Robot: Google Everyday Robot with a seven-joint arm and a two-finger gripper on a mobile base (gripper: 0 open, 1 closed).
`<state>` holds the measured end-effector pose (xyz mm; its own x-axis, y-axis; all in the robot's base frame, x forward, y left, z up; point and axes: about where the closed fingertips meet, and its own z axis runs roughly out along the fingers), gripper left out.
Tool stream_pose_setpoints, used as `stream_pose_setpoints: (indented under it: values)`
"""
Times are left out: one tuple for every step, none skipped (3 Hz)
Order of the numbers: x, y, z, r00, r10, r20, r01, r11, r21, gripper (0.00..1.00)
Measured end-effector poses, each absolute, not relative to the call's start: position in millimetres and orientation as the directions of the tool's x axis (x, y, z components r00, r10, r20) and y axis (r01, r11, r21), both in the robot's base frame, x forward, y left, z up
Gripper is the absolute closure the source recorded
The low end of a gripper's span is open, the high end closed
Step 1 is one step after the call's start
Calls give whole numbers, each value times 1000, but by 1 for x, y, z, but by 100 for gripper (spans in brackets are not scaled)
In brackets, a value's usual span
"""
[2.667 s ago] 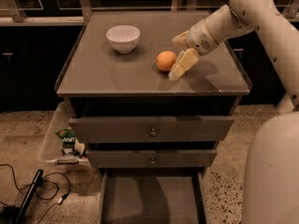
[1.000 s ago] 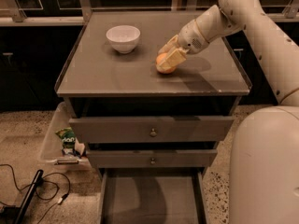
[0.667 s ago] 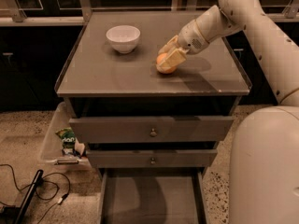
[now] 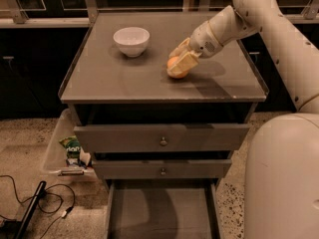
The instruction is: Place orange into bottom drawer
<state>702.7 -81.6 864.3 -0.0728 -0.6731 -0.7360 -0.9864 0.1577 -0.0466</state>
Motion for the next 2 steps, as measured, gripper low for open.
stream_pose_setpoints:
  values:
    - [689,-86,872,-53,-669,-741,-986,151,-66,100]
    - [659,-98,892,1,-665,-746,-982,139,-125,100]
